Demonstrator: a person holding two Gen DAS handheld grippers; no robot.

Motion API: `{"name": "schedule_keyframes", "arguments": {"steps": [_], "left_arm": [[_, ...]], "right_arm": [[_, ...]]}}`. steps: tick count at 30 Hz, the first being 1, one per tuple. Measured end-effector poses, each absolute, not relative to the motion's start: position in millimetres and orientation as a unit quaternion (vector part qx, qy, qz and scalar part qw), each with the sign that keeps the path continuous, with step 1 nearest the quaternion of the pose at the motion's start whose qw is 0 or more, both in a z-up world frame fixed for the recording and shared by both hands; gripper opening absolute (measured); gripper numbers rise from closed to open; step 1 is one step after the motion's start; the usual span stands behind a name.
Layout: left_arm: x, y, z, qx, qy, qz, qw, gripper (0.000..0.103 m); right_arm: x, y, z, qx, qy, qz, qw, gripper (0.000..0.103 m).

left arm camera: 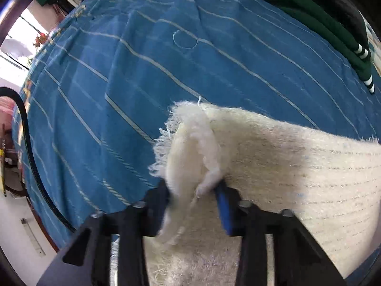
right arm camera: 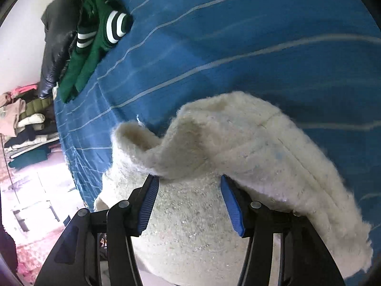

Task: Fold large clothes
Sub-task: 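Release the fold and grasp the jacket hem with both tools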

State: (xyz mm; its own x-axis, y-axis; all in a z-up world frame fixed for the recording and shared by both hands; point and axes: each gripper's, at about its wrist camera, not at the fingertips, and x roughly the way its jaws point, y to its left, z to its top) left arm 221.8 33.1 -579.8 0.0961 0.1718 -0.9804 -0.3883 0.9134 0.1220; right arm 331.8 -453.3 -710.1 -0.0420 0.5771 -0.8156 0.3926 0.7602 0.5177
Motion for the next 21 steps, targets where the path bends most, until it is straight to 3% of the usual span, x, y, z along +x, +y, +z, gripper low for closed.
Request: {"name": "schedule_keyframes", "arguments": {"steps": [5,7,8,13,14,15,16,20,21], "left_arm": [[201,38,-563,-0.102,0.627,0.199,0.746,0.016],[195,41,-560,-0.114,0.624,0.206,0.745,0.016],[194,43,-559,-0.119,0.624,0.205,0.745,0.016],[198,49,-563,-0.131,0.628,0.207,0.738,0.016],[196,50,-565,-0.132,0.628,0.207,0.738,0.017],[196,50,-567,-0.133,0.63,0.206,0.737,0.017],[195,51,-569,-0.132,0.631,0.205,0.736,0.017],[197,55,-575,-0.137,0.636,0.197,0.733,0.018],[199,57,-578,-0.136,0.639,0.195,0.731,0.023]], "right_arm": [[335,-451,-634,0.287,0.671,0.119,0.673,0.057],[335,-451,-608,0.237,0.647,0.108,0.716,0.064],[337,-448,-600,0.203,0.639,0.11,0.734,0.072],[349,-402,-625,0.084,0.679,0.173,0.708,0.073],[351,-391,-633,0.043,0.679,0.166,0.713,0.06],[353,-385,-641,0.026,0.682,0.166,0.711,0.016],[357,-376,-651,0.007,0.688,0.163,0.707,0.008],[379,-370,-667,0.015,0.669,0.122,0.733,0.006],[384,-372,-678,0.028,0.683,0.111,0.721,0.005]]}}
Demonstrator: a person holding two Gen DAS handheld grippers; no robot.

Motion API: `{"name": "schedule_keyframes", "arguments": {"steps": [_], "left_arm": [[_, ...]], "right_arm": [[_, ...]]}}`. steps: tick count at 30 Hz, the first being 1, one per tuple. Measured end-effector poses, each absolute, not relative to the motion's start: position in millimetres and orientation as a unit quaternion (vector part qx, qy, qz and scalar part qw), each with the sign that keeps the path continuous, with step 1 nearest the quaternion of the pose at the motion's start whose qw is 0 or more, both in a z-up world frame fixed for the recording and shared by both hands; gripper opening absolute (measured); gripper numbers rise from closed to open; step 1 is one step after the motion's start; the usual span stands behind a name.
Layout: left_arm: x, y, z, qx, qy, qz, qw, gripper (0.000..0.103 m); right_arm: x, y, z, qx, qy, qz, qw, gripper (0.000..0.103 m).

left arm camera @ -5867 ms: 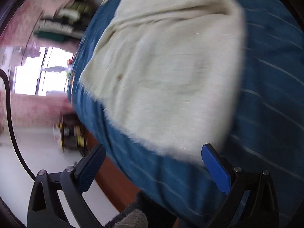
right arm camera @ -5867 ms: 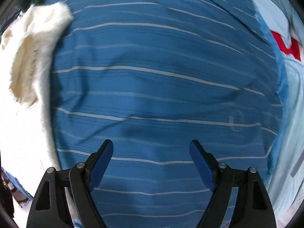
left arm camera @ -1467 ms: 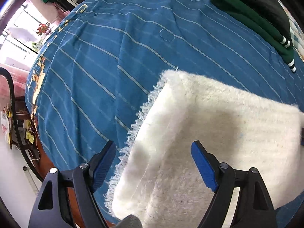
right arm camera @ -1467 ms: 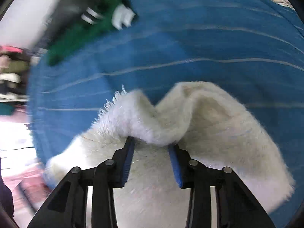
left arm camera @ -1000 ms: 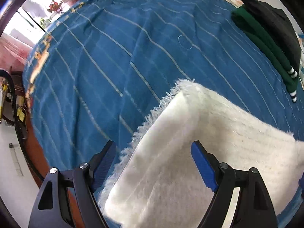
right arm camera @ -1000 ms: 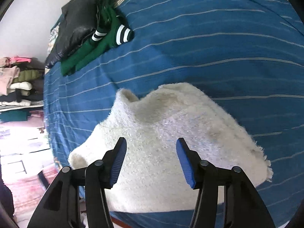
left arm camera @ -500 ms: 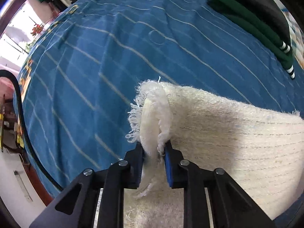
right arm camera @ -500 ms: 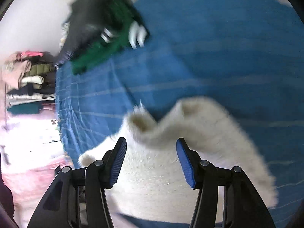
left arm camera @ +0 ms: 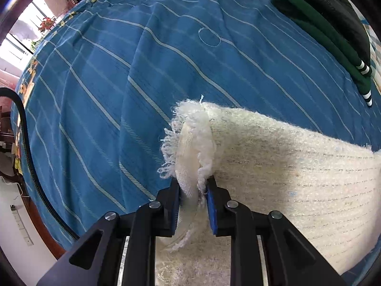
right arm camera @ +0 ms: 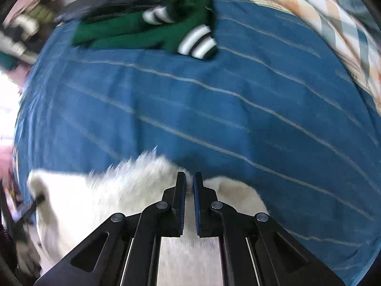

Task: Fold large clothes
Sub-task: 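Release the fold and grasp the jacket hem with both tools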

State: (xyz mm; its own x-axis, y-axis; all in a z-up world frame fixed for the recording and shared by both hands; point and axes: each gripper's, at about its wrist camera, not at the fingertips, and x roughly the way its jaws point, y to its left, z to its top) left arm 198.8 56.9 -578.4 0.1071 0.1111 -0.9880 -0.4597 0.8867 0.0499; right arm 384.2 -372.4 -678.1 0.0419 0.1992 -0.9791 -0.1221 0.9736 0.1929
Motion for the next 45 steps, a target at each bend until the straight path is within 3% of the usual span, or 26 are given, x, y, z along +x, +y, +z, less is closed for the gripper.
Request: {"name": "schedule_keyframes", "arguments": {"steps": [4,7,8,9,10,11,12,17,24,28,32,35,37,39,42,45], "left_arm": [[202,64,-571,-0.141,0.649,0.19,0.723,0.029],[202,67,-542,-0.137,0.627,0.189,0.743,0.034],[199,66,-531,-0.133,0.616,0.193,0.752,0.038],[197,65,-521,-0.125,0.608,0.198,0.759,0.052],[195,63,-510,-0.118,0.6,0.203,0.765,0.064],[192,61,-500,-0.115,0.592,0.205,0.771,0.084],[190,60,-494,-0.115,0.586,0.203,0.776,0.087],[183,29,-483,-0.138,0.57,0.172,0.791,0.089],[204,-81,-534,-0.122,0.621,0.085,0.769,0.089],[220,-138,-578,-0.072,0.645,0.054,0.759,0.089],[225,-131,-595,-0.087,0.643,0.053,0.759,0.102],[228,-125,-597,-0.091,0.643,0.028,0.76,0.103],[232,-121,-598,-0.094,0.639,0.02,0.763,0.103],[236,-119,-598,-0.097,0.635,0.016,0.766,0.103],[242,-118,-599,-0.099,0.636,0.016,0.766,0.103],[251,-120,-600,-0.103,0.648,0.018,0.754,0.103]], "right_arm": [[393,-386,-707,0.068,0.723,0.069,0.684,0.004],[386,-412,-672,0.122,0.702,0.064,0.699,0.008],[381,-421,-658,0.127,0.69,0.062,0.71,0.016],[371,-434,-638,0.131,0.673,0.057,0.726,0.035],[362,-444,-624,0.133,0.666,0.048,0.733,0.046],[352,-456,-613,0.142,0.656,0.04,0.74,0.064],[334,-472,-599,0.166,0.641,0.038,0.749,0.07],[248,-528,-594,0.247,0.65,0.028,0.719,0.07],[145,-562,-698,0.425,0.633,0.033,0.646,0.07],[141,-553,-747,0.499,0.59,0.064,0.632,0.07],[151,-549,-772,0.571,0.511,0.074,0.638,0.073],[167,-538,-773,0.583,0.483,0.094,0.647,0.074],[179,-527,-775,0.584,0.473,0.107,0.651,0.069],[187,-519,-775,0.585,0.468,0.108,0.654,0.037],[195,-511,-752,0.58,0.452,0.103,0.67,0.028],[205,-499,-710,0.559,0.438,0.13,0.692,0.026]]}}
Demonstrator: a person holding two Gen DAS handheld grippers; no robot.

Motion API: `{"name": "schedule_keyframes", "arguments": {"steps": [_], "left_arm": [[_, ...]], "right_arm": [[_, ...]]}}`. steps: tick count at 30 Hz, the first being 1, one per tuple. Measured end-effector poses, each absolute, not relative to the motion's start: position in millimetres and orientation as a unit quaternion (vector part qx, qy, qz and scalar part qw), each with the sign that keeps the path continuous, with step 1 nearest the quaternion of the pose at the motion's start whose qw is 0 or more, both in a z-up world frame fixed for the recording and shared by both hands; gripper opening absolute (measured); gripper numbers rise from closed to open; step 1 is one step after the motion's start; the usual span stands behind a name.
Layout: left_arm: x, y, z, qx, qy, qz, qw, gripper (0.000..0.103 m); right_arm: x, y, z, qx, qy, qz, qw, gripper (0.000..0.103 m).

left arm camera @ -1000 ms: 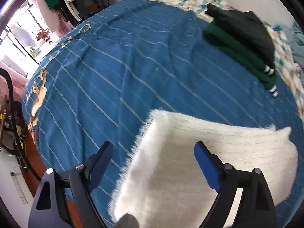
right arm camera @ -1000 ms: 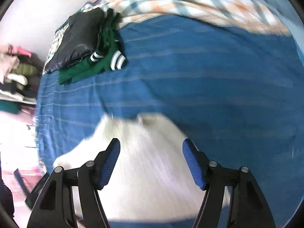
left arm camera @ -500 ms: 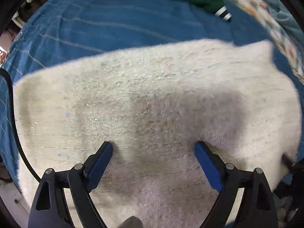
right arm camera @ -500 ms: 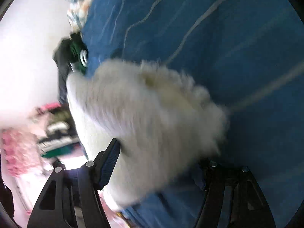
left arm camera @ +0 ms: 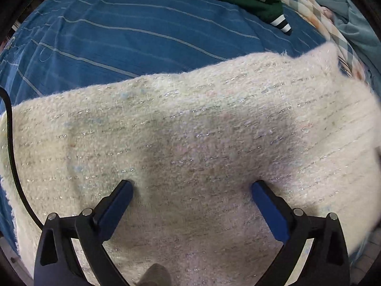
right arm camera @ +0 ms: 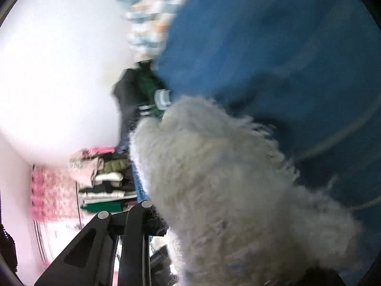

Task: Fold large clothes
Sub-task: 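Release the fold and grasp the jacket hem with both tools, then lift the folded cream jacket off the bed with both tools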

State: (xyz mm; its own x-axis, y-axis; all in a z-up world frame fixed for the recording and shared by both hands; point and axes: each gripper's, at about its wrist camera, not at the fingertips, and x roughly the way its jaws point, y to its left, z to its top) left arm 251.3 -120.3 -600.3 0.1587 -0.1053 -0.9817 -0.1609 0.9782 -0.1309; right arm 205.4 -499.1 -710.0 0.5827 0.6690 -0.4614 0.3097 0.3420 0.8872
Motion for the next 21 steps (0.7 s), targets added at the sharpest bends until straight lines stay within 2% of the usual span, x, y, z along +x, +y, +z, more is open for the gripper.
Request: {"name": "schedule_keyframes", "arguments": {"steps": [5,9,16,21], "left_arm": [[273,-112,-598,-0.128,0.653,0.026,0.746,0.103],[251,-78,-567,-0.192,0.629,0.053,0.751,0.103],[111,48,-493,-0.28,0.572,0.218,0.739,0.103],[6,106,-485,-0.305,0.553,0.339,0.698,0.103]], "right_arm": [[224,-442,-639,0.492,0.458,0.192,0.715,0.026],[243,-382,-592,0.414,0.479,0.234,0.738,0.026],[238,-235,-534,0.243,0.514,0.328,0.754,0.026],[168,-100,-563,0.1,0.549,0.393,0.731,0.026]]}}
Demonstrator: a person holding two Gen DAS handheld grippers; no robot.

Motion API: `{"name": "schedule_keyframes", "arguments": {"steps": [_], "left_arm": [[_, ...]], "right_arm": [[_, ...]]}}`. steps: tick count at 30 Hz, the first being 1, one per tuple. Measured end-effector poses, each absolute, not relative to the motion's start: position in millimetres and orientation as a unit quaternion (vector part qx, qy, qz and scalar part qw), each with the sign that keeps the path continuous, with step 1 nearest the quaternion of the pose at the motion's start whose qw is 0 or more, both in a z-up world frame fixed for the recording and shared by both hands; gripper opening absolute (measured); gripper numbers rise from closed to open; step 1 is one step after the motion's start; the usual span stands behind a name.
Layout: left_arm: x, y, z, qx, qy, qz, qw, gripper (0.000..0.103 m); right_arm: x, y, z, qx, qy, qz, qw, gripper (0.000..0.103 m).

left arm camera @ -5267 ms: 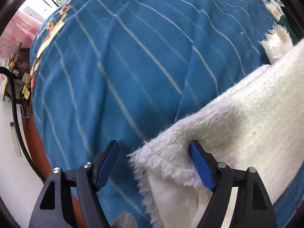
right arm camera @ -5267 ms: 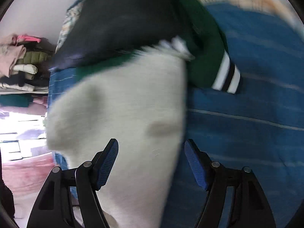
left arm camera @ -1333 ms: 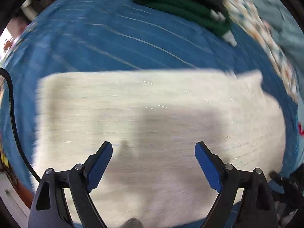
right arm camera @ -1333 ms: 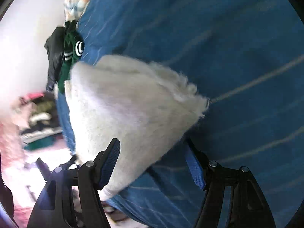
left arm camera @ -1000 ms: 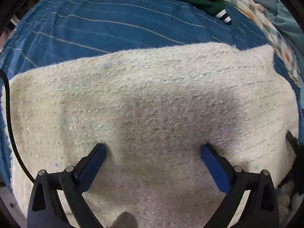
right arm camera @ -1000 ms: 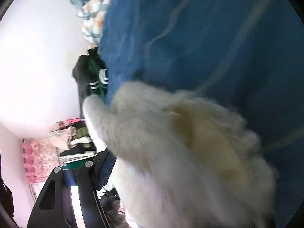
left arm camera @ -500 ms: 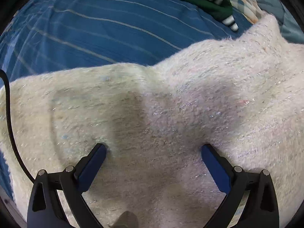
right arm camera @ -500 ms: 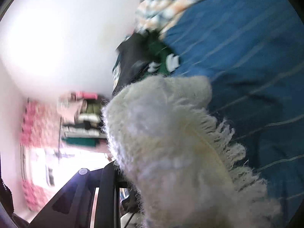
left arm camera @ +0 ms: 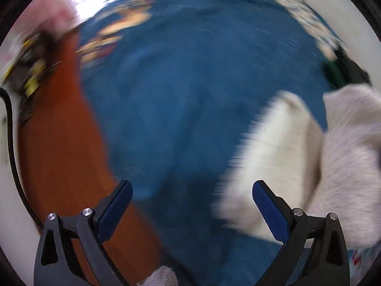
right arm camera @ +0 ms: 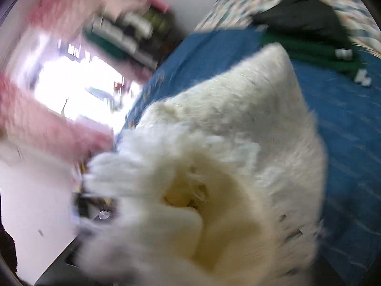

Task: Fold large clothes
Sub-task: 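Lift the folded cream jacket off the bed with both tools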

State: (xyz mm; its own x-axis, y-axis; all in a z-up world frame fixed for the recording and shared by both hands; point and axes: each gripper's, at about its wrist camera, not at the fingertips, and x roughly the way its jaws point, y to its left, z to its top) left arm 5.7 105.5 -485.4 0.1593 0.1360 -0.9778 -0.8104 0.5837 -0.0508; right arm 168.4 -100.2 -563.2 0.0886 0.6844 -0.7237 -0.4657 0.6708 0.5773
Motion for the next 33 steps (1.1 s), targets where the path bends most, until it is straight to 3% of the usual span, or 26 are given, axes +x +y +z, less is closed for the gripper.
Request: {"name": "schedule_keyframes", "arguments": {"steps": [4,7,8,9,11,16,25,26,27,28,31,33], "left_arm": [[-47,120,-490,-0.324,0.542,0.401,0.664,0.103],[-57,126,-486,-0.34,0.531,0.405,0.662,0.103],[-54,125,-483,-0.344,0.526,0.399,0.667,0.103],[-46,123,-481,-0.35,0.522,0.391,0.673,0.103],[-46,116,-474,-0.368,0.512,0.371,0.682,0.103],[-45,101,-460,-0.415,0.476,0.317,0.707,0.103],[16,93,-519,-0.522,0.448,0.239,0.685,0.1],[24,94,-523,-0.524,0.437,0.242,0.69,0.078],[32,95,-526,-0.521,0.429,0.245,0.696,0.03],[40,93,-529,-0.518,0.429,0.244,0.699,0.017],[23,90,-519,-0.514,0.407,0.267,0.706,0.014],[6,87,-520,-0.505,0.414,0.277,0.705,0.014]], "right_arm": [[118,-7,-628,0.003,0.595,0.4,0.697,0.027],[96,31,-669,-0.051,0.642,0.392,0.657,0.036],[95,34,-668,-0.052,0.647,0.395,0.65,0.045],[92,32,-665,-0.044,0.649,0.408,0.64,0.066],[104,20,-647,0.017,0.659,0.454,0.599,0.086],[147,-48,-615,0.102,0.664,0.446,0.592,0.086],[187,-171,-651,0.129,0.718,0.275,0.626,0.086],[188,-176,-653,0.131,0.719,0.268,0.628,0.086],[190,-182,-655,0.133,0.719,0.264,0.629,0.086],[191,-184,-656,0.13,0.718,0.258,0.633,0.086],[198,-176,-652,0.121,0.71,0.255,0.645,0.085],[209,-164,-643,0.121,0.702,0.268,0.649,0.077]]}}
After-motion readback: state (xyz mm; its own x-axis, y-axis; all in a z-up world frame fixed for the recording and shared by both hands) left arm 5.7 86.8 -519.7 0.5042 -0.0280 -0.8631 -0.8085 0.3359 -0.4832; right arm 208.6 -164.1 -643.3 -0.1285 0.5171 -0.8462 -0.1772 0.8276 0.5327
